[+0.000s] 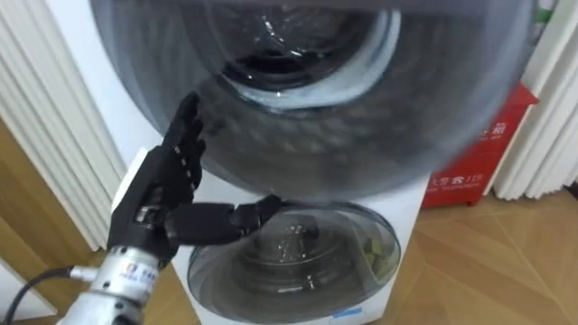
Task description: Pick clothes from washing machine
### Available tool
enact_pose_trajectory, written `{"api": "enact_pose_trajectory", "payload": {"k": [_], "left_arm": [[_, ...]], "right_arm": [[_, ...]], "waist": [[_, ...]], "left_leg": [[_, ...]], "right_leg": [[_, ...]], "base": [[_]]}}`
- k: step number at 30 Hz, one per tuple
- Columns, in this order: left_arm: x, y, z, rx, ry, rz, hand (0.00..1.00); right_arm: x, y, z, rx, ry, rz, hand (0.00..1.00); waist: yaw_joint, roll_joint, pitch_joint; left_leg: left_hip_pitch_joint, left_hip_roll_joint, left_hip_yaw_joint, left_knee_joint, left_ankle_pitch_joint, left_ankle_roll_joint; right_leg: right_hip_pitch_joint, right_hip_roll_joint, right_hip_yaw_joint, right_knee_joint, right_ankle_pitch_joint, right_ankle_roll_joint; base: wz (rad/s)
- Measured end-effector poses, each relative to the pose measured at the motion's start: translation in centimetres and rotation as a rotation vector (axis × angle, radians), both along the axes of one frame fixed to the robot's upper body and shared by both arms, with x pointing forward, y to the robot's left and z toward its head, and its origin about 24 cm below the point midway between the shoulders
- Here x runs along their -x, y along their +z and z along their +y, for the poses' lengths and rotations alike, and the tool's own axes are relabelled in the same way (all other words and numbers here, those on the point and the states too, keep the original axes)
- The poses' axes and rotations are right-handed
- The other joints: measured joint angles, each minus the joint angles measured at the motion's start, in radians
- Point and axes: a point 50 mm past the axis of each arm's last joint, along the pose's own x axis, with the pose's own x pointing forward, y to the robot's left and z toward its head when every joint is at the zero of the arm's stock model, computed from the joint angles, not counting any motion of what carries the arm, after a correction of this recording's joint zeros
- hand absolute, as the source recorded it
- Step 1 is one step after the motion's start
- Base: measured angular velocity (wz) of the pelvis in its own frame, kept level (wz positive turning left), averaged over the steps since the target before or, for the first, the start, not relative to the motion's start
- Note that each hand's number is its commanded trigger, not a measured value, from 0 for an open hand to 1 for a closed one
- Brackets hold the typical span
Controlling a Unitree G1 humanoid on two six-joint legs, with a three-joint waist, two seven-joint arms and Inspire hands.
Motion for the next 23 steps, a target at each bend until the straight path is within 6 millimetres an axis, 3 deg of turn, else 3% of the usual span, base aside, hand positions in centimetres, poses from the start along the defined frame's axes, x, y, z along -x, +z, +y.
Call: {"api": "enact_pose_trajectory", "payload": {"k": [2,5,8,11,13,14,16,17,19,23], "left_arm": [[-0.4,0.5,-1.0,-0.017,-0.035,-0.028,0.0],[-1.4,-0.9,-1.5,-0.026,-0.045,0.028,0.0],[-1.6,-3.9,-1.2,-0.033,-0.025,0.107,0.0],[-0.5,-9.9,-0.1,-0.164,0.036,0.307,0.0],[2.7,-17.1,1.6,-0.3,0.088,0.611,0.0],[4.1,-19.0,2.3,-0.335,0.104,0.703,0.0],[10.1,-24.2,5.0,-0.457,0.173,1.003,0.0],[11.3,-24.9,5.7,-0.478,0.194,1.053,0.0],[15.9,-27.0,8.1,-0.534,0.311,1.231,0.0],[21.2,-28.1,10.7,-0.593,0.496,1.419,0.0]], "right_arm": [[0.1,0.0,0.0,0.005,-0.001,-0.004,0.0],[0.0,0.0,-0.1,0.006,-0.016,-0.007,0.0],[0.0,0.0,0.0,0.0,-0.036,-0.014,0.0],[0.1,0.0,0.1,-0.004,-0.035,-0.012,0.0],[0.5,-0.2,0.4,-0.014,-0.039,-0.005,0.0],[0.7,-0.2,0.5,-0.016,-0.041,-0.003,0.0],[1.0,-0.3,0.7,-0.02,-0.038,0.003,0.0],[1.1,-0.3,0.7,-0.02,-0.038,0.005,0.0],[2.1,-0.4,0.4,-0.017,-0.048,0.027,0.0],[2.7,-0.4,0.4,-0.02,-0.051,0.035,0.0]], "waist": [[-0.006,0.005,0.0023],[-0.027,0.01,0.0027],[-0.023,0.007,0.0083],[-0.022,0.001,0.0052],[-0.018,-0.021,0.0007],[-0.017,-0.029,0.0],[-0.01,-0.056,-0.0088],[-0.003,-0.065,-0.0082],[0.036,-0.081,-0.0133],[0.07,-0.079,-0.0117]], "left_leg": [[0.001,0.003,0.02,-0.004,-0.002,-0.001],[0.007,0.011,0.045,-0.006,-0.006,-0.006],[0.03,0.017,0.075,-0.008,-0.01,-0.013],[0.052,0.021,0.076,-0.016,-0.019,-0.026],[0.062,0.031,0.076,-0.015,-0.022,-0.034],[0.067,0.034,0.076,-0.015,-0.023,-0.036],[0.068,0.046,0.075,-0.011,-0.03,-0.048],[0.067,0.048,0.074,-0.01,-0.031,-0.051],[0.068,0.055,0.073,-0.01,-0.032,-0.056],[0.089,0.057,0.074,-0.012,-0.034,-0.058]], "right_leg": [[-0.004,0.003,0.003,0.0,0.0,0.0],[-0.011,0.011,0.02,0.001,0.0,-0.001],[-0.002,0.023,0.053,0.003,-0.005,-0.011],[0.012,0.035,0.057,0.002,-0.015,-0.026],[0.02,0.044,0.057,0.002,-0.022,-0.037],[0.022,0.047,0.057,0.003,-0.024,-0.041],[0.015,0.059,0.055,0.001,-0.03,-0.05],[0.013,0.061,0.055,0.001,-0.031,-0.052],[0.016,0.067,0.049,0.0,-0.033,-0.055],[0.042,0.07,0.033,-0.016,-0.032,-0.055]], "base": [[-0.2],[-0.29],[-0.33],[-0.1],[-0.05],[-0.06],[-0.02],[0.0],[0.0],[-0.05]]}}
